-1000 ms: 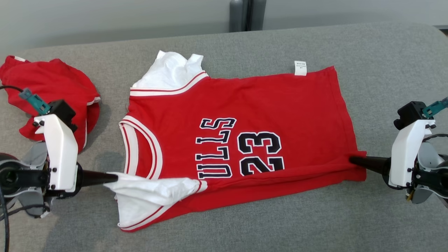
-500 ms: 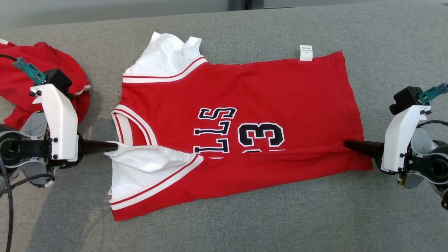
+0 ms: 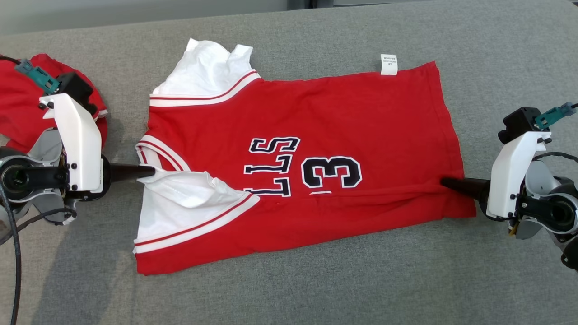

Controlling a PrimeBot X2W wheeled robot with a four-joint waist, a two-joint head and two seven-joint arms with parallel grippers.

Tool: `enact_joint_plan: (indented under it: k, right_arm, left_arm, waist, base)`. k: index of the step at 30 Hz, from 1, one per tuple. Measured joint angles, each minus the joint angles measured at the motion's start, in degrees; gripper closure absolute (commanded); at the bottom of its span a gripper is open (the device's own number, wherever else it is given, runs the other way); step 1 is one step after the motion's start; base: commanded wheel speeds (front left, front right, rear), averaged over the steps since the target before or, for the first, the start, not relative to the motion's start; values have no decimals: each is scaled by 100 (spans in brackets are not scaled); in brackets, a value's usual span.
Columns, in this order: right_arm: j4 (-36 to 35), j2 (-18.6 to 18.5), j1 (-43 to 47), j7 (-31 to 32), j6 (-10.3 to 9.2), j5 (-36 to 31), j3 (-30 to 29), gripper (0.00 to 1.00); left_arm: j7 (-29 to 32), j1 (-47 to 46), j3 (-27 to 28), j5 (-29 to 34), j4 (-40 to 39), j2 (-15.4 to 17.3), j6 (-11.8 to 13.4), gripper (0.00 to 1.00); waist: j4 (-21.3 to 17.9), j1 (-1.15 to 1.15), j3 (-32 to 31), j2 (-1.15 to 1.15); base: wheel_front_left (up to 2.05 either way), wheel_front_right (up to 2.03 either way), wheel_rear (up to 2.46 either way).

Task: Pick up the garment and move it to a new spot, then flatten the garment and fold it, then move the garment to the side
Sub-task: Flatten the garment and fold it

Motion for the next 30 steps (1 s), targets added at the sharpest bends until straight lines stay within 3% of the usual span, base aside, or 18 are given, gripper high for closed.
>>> enact_joint_plan:
  k: [14, 15, 16, 17, 18, 19, 20, 30]
  right_arm:
    - [-161, 209, 335, 223, 0, -370, -570, 100]
    - [-176, 219, 355, 242, 0, -401, -606, 100]
    - [-178, 235, 380, 244, 0, -438, -639, 92]
    - [-179, 266, 404, 244, 0, -479, -673, 71]
    - [-180, 297, 415, 245, 0, -521, -712, 61]
    - [-187, 322, 416, 244, 0, -565, -764, 24]
    - [-193, 342, 417, 241, 0, -613, -805, 0]
    - [-359, 520, 538, -37, 0, -967, -1182, 0]
  left_arm:
    - [-57, -38, -5, 98, 353, -116, -102, 100]
    - [-69, -38, -8, 123, 364, -126, -108, 64]
    - [-77, -37, -10, 144, 381, -140, -110, 7]
    - [-91, -31, -14, 146, 403, -153, -130, 0]
    - [-91, -18, -16, 147, 421, -168, -137, 0]
    - [-91, -1, -24, 148, 435, -185, -144, 0]
    - [-90, 21, -32, 149, 450, -193, -146, 0]
    - [-198, 73, -47, 232, 513, -204, -188, 0]
  waist:
    - [-62, 0, -117, 0]
    - [-65, 0, -129, 0]
    - [-68, 0, -142, 0]
    - [-70, 0, -155, 0]
    - [-72, 0, -169, 0]
    - [-72, 0, -184, 0]
    - [-72, 0, -199, 0]
    - [-38, 0, -415, 0]
  base:
    - [0, 0, 0]
    - [0, 0, 0]
    - [0, 0, 0]
    - [0, 0, 0]
    - [0, 0, 0]
    - [0, 0, 0]
    - [0, 0, 0]
    - [0, 0, 0]
